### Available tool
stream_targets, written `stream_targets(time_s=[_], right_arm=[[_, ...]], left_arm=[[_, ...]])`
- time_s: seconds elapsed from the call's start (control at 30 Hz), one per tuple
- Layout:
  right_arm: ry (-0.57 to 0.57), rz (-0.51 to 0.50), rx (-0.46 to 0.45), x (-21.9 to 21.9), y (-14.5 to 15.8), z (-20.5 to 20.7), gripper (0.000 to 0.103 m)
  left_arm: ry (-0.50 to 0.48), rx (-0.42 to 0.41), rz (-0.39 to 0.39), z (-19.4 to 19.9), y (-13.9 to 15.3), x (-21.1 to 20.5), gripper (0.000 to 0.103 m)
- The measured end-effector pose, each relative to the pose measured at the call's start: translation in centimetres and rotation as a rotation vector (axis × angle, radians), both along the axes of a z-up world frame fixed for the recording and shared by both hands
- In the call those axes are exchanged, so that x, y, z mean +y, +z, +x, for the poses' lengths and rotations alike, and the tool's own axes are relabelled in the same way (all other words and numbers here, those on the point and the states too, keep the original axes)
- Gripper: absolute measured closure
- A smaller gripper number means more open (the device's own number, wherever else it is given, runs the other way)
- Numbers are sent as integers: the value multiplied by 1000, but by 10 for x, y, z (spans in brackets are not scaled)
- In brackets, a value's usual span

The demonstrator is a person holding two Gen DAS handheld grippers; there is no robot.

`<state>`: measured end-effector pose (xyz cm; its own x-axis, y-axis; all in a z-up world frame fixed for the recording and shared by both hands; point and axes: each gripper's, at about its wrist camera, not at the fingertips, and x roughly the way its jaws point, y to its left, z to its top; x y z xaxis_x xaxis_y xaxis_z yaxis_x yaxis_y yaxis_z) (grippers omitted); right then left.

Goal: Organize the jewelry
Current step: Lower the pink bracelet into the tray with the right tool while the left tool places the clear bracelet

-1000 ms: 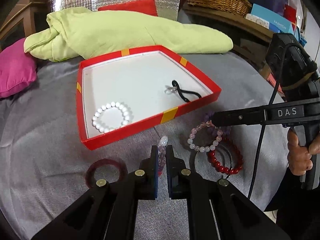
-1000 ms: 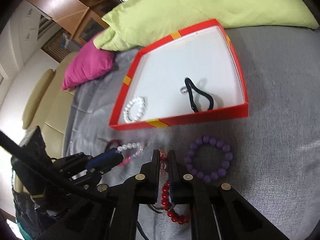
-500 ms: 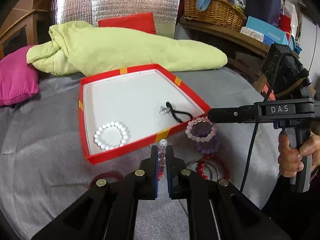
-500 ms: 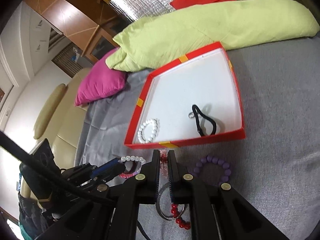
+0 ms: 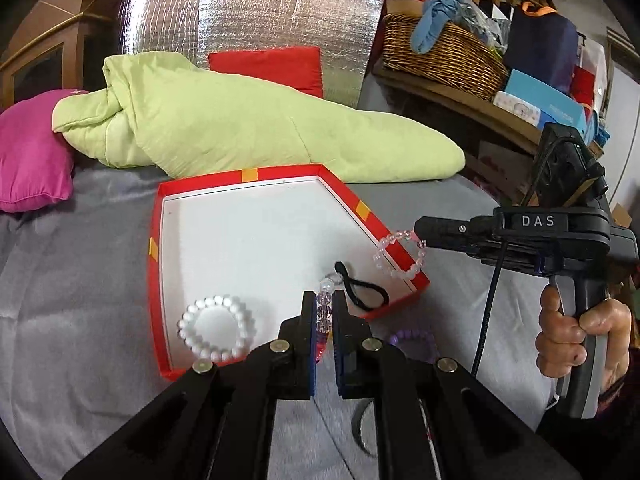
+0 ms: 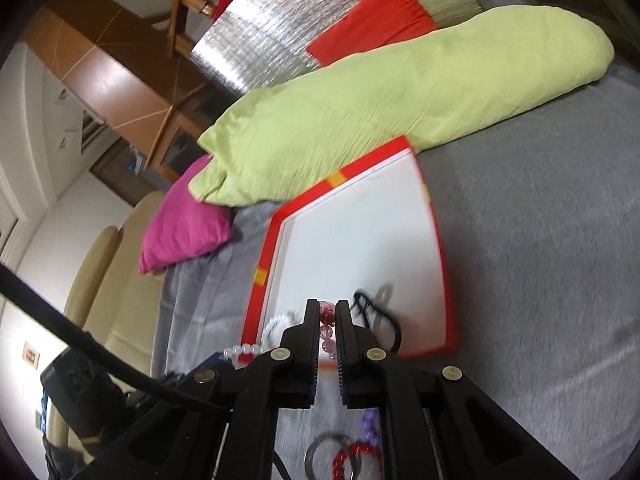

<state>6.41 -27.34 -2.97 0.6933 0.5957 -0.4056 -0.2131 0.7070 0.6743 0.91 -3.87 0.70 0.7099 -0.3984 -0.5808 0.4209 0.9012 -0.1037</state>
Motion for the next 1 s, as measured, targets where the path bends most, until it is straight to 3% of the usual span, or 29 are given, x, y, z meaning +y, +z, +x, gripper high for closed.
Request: stream_targets(time_s=[0.2, 0.6, 0.87, 0.9, 1.0], right_arm=[[-55, -30, 8, 2, -3, 34, 94], [-59, -49, 75, 19, -26, 85, 94], [-102, -58, 91, 10, -29, 84, 91], [-105, -61, 87, 9, -28, 82, 91], [-111, -68, 85, 6, -25, 76, 87]], left_arm=[[20, 29, 0, 28, -9, -9, 95], [24, 77, 2, 52, -21, -24, 95], [51, 97, 84, 57, -31, -33, 95], [53, 95, 93, 57, -31, -33, 93], [68, 84, 117, 54, -30, -30, 66]])
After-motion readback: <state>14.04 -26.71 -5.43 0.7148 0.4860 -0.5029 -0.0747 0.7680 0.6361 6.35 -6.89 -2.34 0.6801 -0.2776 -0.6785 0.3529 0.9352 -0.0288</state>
